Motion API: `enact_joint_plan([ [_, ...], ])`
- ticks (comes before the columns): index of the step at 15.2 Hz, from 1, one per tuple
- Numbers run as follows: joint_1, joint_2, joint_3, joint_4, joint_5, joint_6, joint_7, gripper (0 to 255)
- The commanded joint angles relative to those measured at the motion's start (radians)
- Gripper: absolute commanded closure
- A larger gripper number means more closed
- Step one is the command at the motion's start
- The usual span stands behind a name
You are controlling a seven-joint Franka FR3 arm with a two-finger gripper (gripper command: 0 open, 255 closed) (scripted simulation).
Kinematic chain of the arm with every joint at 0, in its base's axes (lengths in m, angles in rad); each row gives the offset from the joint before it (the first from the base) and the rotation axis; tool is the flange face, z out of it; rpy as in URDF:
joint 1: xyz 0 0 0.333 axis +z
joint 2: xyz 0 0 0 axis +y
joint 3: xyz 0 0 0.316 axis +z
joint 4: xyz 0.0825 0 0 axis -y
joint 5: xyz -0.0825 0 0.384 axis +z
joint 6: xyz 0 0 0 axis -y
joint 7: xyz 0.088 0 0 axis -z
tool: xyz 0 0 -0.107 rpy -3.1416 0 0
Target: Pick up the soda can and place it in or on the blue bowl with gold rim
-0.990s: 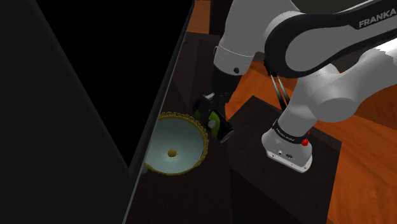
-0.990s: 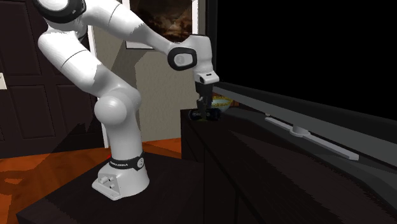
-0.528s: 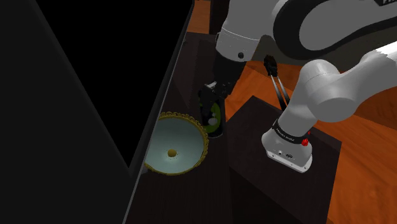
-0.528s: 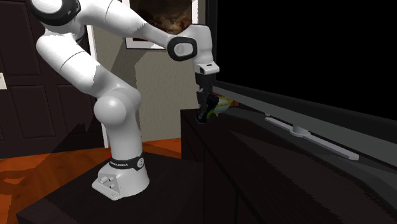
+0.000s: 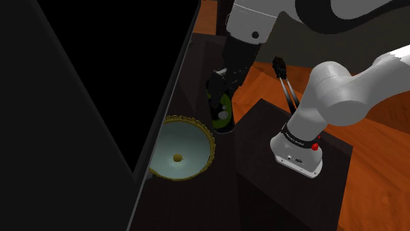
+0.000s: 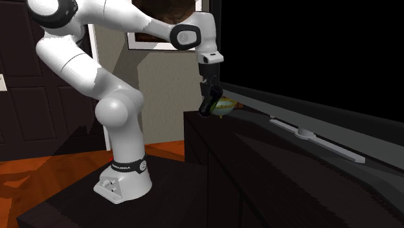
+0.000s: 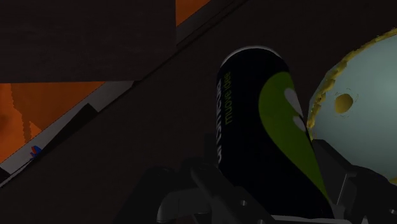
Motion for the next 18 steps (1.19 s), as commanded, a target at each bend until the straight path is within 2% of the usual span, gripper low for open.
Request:
enact_joint_plan([
  [1, -0.003, -0.008, -0.009, 0.02, -0.008, -0.028, 0.003, 255],
  [14, -0.02, -0.007, -0.045, 0.185, -0.051, -0.19, 0.032, 255],
  [18, -0.025, 0.121, 0.043, 0.284, -0.032, -0.137, 0.105, 255],
])
